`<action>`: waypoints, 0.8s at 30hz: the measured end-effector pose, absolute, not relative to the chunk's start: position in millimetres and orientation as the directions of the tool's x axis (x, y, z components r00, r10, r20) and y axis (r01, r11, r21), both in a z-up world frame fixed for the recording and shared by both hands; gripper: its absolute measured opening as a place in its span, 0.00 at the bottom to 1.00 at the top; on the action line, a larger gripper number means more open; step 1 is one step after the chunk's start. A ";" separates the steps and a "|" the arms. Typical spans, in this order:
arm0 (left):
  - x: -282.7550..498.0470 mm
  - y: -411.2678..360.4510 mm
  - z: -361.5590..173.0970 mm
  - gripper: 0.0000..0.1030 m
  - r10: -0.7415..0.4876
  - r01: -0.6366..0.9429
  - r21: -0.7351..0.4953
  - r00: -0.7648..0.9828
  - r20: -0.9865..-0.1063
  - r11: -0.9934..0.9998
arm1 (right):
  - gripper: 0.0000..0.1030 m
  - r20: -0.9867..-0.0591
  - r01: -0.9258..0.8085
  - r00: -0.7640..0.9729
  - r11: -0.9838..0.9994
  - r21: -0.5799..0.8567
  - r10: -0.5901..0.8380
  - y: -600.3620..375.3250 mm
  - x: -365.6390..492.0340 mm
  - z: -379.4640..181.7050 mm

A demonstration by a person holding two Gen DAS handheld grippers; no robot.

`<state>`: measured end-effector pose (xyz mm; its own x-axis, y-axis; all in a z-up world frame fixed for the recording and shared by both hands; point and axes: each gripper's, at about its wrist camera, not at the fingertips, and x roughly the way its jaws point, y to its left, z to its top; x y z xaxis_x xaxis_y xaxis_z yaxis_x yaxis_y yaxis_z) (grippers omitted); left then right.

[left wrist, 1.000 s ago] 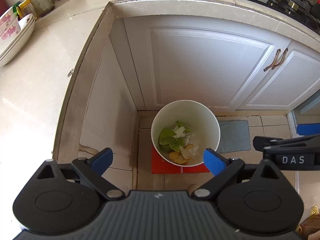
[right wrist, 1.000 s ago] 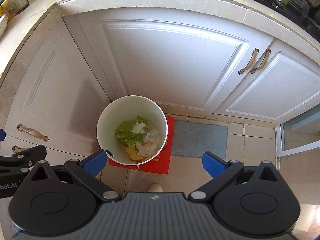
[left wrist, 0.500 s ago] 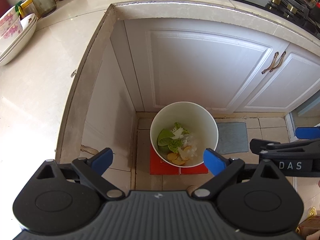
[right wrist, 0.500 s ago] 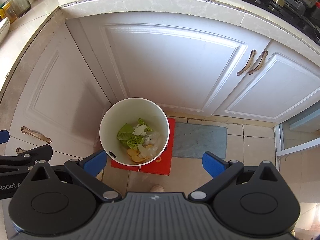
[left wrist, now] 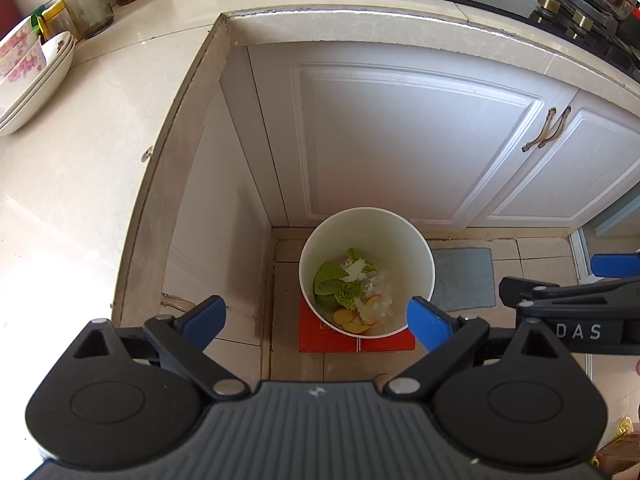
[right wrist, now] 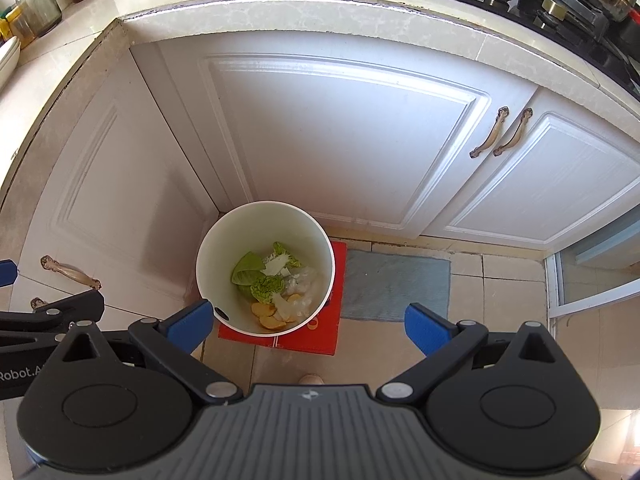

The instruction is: Collect trash

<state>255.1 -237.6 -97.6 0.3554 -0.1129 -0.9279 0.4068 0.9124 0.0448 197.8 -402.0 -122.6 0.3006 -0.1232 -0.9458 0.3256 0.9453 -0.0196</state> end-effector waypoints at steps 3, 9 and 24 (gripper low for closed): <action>255.0 -237.2 -97.6 0.94 -0.114 0.408 0.045 0.356 -0.928 0.912 | 1.00 -0.946 0.323 0.301 0.946 -0.020 -0.123 -402.7 198.4 -122.1; 255.1 -237.2 -96.3 0.94 -0.117 0.410 0.043 0.358 -0.927 0.911 | 1.00 -0.945 0.321 0.303 0.947 -0.021 -0.124 -404.6 198.6 -121.0; 256.2 -236.5 -95.6 0.94 -0.120 0.413 0.043 0.359 -0.926 0.910 | 1.00 -0.943 0.318 0.306 0.948 -0.026 -0.129 -404.5 201.1 -117.7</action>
<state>256.2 -236.5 -95.6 0.3593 -0.1197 -0.9255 0.4128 0.9098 0.0426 201.1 -404.5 -117.7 0.3057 -0.1288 -0.9434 0.3180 0.9477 -0.0264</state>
